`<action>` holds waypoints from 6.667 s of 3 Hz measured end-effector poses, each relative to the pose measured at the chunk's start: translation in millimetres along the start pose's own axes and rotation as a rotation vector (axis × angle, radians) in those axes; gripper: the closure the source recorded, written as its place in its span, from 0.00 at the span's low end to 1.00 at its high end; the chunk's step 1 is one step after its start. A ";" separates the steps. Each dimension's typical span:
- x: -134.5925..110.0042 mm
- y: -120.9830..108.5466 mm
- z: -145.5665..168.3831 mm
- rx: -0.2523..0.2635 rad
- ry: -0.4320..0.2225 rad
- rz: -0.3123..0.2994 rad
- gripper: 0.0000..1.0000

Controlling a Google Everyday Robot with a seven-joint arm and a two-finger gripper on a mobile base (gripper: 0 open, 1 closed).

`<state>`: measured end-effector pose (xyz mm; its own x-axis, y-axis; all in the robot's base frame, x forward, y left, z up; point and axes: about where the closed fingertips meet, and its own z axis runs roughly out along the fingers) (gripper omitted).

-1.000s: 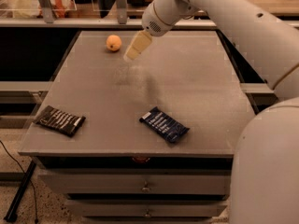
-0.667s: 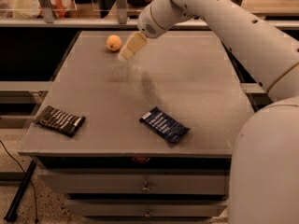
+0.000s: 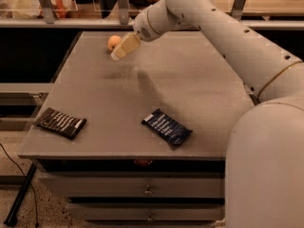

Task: Move orange near rxbar chocolate

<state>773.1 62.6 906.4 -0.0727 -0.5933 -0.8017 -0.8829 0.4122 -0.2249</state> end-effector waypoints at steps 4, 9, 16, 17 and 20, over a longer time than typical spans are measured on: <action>-0.4 -14.7 62.5 0.075 0.062 0.066 0.00; 17.0 -42.4 88.1 0.155 0.085 0.154 0.63; -55.7 156.8 -30.4 -0.446 -0.173 -0.202 1.00; -56.2 155.9 -27.4 -0.458 -0.166 -0.207 1.00; -35.6 204.0 -9.0 -0.626 -0.053 -0.253 1.00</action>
Offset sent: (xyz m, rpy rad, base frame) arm 0.0365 0.0277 -0.0144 -0.0183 0.0104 -0.1013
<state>591.4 161.5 894.0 0.1806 -0.5778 -0.7960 -0.9730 -0.2230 -0.0588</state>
